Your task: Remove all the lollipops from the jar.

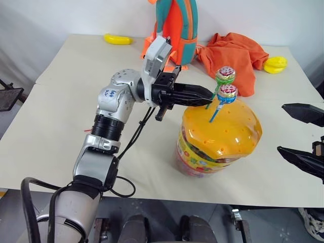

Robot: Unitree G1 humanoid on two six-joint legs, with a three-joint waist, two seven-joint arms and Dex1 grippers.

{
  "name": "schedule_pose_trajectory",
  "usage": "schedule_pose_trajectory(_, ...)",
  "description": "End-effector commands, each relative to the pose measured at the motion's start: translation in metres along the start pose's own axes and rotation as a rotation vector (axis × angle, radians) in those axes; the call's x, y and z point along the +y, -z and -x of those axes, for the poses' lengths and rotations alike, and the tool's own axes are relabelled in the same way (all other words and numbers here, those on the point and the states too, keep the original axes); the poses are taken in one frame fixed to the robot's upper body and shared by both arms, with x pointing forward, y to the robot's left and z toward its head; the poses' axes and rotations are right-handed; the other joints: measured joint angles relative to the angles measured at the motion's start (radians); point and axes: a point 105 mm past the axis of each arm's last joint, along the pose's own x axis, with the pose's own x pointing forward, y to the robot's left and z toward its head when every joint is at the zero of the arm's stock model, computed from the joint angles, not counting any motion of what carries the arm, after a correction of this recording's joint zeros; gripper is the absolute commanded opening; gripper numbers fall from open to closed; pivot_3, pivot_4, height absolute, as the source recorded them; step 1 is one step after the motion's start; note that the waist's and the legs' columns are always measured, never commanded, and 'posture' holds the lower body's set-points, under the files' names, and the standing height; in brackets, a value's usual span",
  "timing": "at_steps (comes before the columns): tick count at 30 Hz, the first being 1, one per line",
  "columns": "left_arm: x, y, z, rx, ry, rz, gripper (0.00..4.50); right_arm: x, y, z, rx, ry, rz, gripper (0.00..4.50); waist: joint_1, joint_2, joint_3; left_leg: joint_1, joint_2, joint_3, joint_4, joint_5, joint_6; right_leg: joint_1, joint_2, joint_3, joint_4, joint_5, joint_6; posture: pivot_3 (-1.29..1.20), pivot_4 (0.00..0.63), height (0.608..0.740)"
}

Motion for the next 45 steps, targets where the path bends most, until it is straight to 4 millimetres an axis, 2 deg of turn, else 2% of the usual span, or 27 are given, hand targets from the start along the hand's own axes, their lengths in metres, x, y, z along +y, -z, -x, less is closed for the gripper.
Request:
schedule_pose_trajectory(1, -0.003, -0.016, -0.011, -0.003, 0.050, -0.068, 0.06, 0.000, -0.006, 0.001, -0.013, 0.012, 0.041, 4.50, 0.000, 0.000, 0.000, 0.000, 0.000, 0.000, 0.000, 0.000, 0.000, 0.000, 0.000, 0.000, 0.000, 0.000, 0.000, 0.00, 0.150, 0.740)
schedule_pose_trajectory(6, 0.000, -0.014, -0.011, 0.036, 0.026, -0.048, 0.06, -0.002, -0.005, 0.001, -0.008, 0.022, 0.043, 4.50, 0.000, 0.000, 0.000, 0.000, 0.000, 0.000, 0.000, 0.000, 0.000, 0.000, 0.000, 0.000, 0.000, 0.000, 0.000, 0.00, 0.150, 0.740)
schedule_pose_trajectory(12, 0.006, -0.034, -0.009, 0.014, -0.029, -0.083, 0.06, -0.004, -0.005, 0.001, -0.010, 0.030, 0.046, 4.50, 0.001, 0.000, 0.000, -0.002, 0.000, -0.002, 0.001, 0.000, 0.000, 0.000, 0.000, -0.002, 0.000, 0.000, 0.000, 0.00, 0.150, 0.740)
schedule_pose_trajectory(17, 0.016, -0.069, -0.001, -0.052, -0.119, -0.194, 0.06, -0.008, -0.004, 0.003, -0.002, 0.036, 0.047, 4.50, -0.002, 0.000, 0.000, -0.003, 0.000, -0.002, 0.001, 0.000, 0.000, -0.001, 0.000, -0.002, -0.001, 0.000, 0.000, 0.00, 0.150, 0.740)
schedule_pose_trajectory(19, 0.030, -0.087, 0.009, -0.073, -0.256, -0.236, 0.06, -0.011, -0.002, 0.005, 0.010, 0.037, 0.043, 4.50, -0.002, 0.000, 0.000, -0.003, 0.000, -0.002, 0.001, 0.000, 0.000, -0.001, 0.000, -0.003, -0.001, 0.000, 0.000, 0.00, 0.150, 0.740)
schedule_pose_trajectory(22, 0.044, -0.097, 0.027, -0.036, -0.423, -0.234, 0.06, -0.013, -0.001, 0.006, 0.023, 0.030, 0.038, 4.50, -0.004, 0.000, 0.000, -0.004, 0.000, -0.003, 0.001, 0.000, 0.000, -0.001, 0.000, -0.003, -0.001, 0.000, 0.000, 0.00, 0.150, 0.740)
schedule_pose_trajectory(25, 0.057, -0.085, 0.062, 0.113, -0.655, -0.139, 0.06, -0.015, -0.002, 0.007, 0.038, 0.021, 0.037, 4.50, -0.005, 0.000, 0.000, -0.004, 0.000, -0.003, 0.001, 0.000, 0.000, -0.001, 0.000, -0.004, -0.001, 0.000, 0.000, 0.00, 0.150, 0.740)
schedule_pose_trajectory(29, 0.053, -0.054, 0.119, 0.359, -0.931, 0.029, 0.06, -0.019, -0.003, 0.008, 0.051, 0.010, 0.033, 4.50, -0.012, 0.001, 0.000, -0.004, 0.000, -0.004, 0.001, 0.000, 0.000, -0.001, 0.000, -0.004, -0.001, 0.000, 0.000, 0.00, 0.150, 0.740)
schedule_pose_trajectory(31, 0.041, -0.036, 0.152, 0.491, -1.069, 0.119, 0.06, -0.020, -0.002, 0.008, 0.054, 0.002, 0.029, 4.50, -0.014, 0.001, 0.000, -0.004, 0.000, -0.004, 0.000, 0.000, 0.000, -0.001, 0.000, -0.004, -0.001, 0.000, 0.000, 0.00, 0.150, 0.740)
schedule_pose_trajectory(36, 0.007, -0.001, 0.194, 0.730, -1.225, 0.300, 0.06, -0.025, 0.000, 0.007, 0.061, -0.012, 0.021, 4.50, -0.009, 0.000, 0.000, -0.006, 0.000, -0.005, 0.001, 0.000, 0.000, -0.002, 0.000, -0.005, -0.001, 0.000, 0.000, 0.00, 0.150, 0.740)
schedule_pose_trajectory(38, -0.014, 0.013, 0.208, 0.827, -1.259, 0.369, 0.06, -0.026, 0.001, 0.006, 0.061, -0.020, 0.018, 4.50, -0.012, 0.000, 0.000, -0.006, 0.000, -0.005, 0.002, 0.000, 0.000, -0.002, 0.000, -0.005, -0.001, 0.000, 0.000, 0.00, 0.150, 0.740)
schedule_pose_trajectory(45, -0.064, 0.025, 0.266, 0.910, -1.545, 0.584, 0.06, -0.028, 0.007, 0.003, 0.062, -0.032, 0.001, 4.50, -0.006, 0.000, 0.000, -0.006, 0.000, -0.005, 0.002, 0.000, 0.000, -0.002, 0.000, -0.005, 0.000, 0.000, 0.000, 0.00, 0.150, 0.740)
